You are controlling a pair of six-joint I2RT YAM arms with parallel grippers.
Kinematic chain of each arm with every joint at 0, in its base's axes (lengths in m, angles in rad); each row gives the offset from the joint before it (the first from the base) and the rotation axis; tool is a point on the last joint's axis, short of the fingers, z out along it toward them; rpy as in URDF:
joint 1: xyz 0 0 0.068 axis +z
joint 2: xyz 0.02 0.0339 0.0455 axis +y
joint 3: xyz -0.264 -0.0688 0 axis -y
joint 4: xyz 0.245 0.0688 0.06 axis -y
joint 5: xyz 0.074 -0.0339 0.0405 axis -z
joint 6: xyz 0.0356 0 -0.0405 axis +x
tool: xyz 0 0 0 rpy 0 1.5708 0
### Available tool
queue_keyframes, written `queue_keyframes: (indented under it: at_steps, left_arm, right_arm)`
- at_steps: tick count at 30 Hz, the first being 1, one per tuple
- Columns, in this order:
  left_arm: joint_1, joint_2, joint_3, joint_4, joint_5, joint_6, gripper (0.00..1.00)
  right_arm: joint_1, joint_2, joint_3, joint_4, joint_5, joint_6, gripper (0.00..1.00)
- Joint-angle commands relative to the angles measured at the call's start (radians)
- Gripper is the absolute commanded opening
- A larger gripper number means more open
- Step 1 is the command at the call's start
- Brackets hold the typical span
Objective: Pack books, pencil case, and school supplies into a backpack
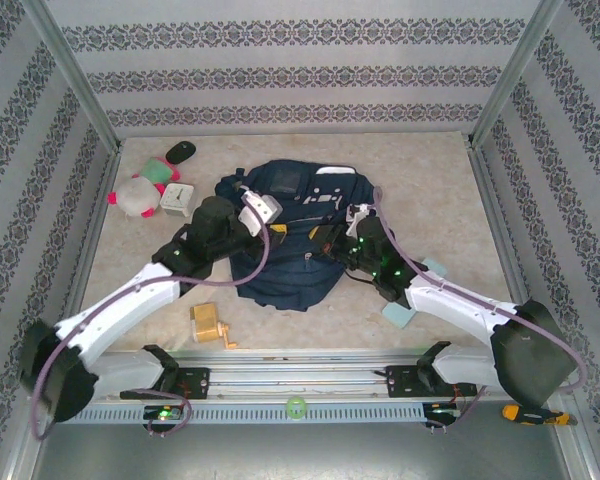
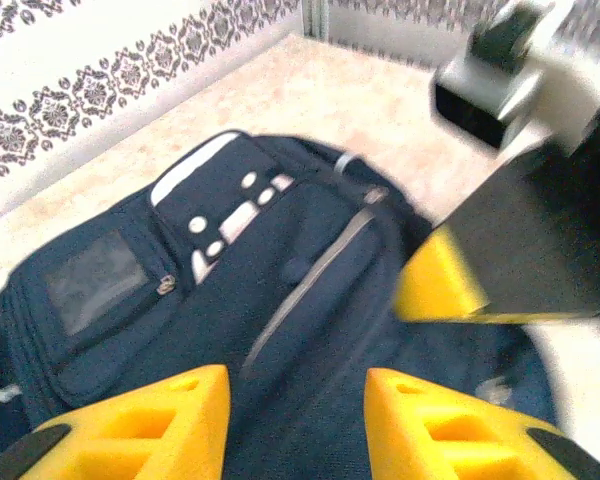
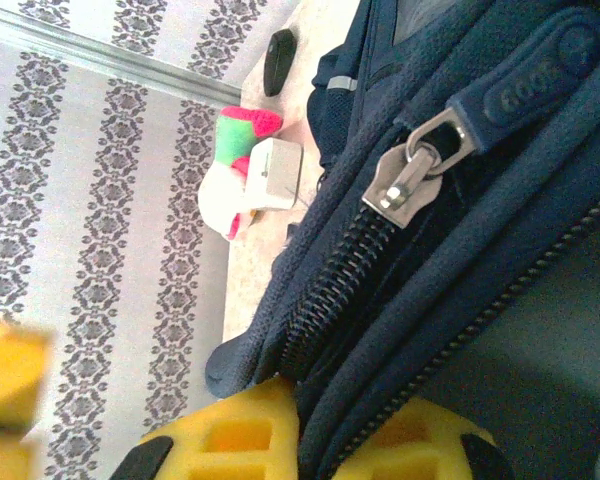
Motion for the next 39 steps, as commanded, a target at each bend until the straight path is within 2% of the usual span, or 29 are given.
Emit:
queue_keyframes:
  at_steps: [1, 4, 7, 13, 21, 34, 39]
  left_arm:
    - [-0.082, -0.063, -0.01, -0.207, -0.159, -0.37, 0.39]
    - [-0.149, -0.07, -0.027, -0.242, -0.215, -0.551, 0.4]
    - [-0.221, -0.033, 0.003, -0.269, -0.294, -0.616, 0.41]
    - [-0.289, 0.089, 0.066, -0.275, -0.355, -0.698, 0.42]
    - [-0.308, 0.197, 0.093, -0.196, -0.35, -0.759, 0.41]
    - [-0.324, 0.306, 0.152, -0.165, -0.341, -0.821, 0.41]
    - [-0.333, 0.288, 0.148, -0.137, -0.314, -0.843, 0.51]
  right_arm:
    - [0.036, -0.024, 0.019, 0.086, 0.175, -0.007, 0.0]
    - [0.061, -0.014, 0.035, 0.082, 0.199, -0.018, 0.0]
    - [0.077, -0.007, 0.044, 0.079, 0.214, -0.022, 0.0]
    - [0.088, -0.008, 0.051, 0.073, 0.225, -0.03, 0.0]
    - [0.092, -0.014, 0.049, 0.072, 0.225, -0.03, 0.0]
    - [0.099, -0.015, 0.052, 0.069, 0.222, -0.016, 0.0]
    - [0.099, -0.017, 0.044, 0.067, 0.236, 0.001, 0.0]
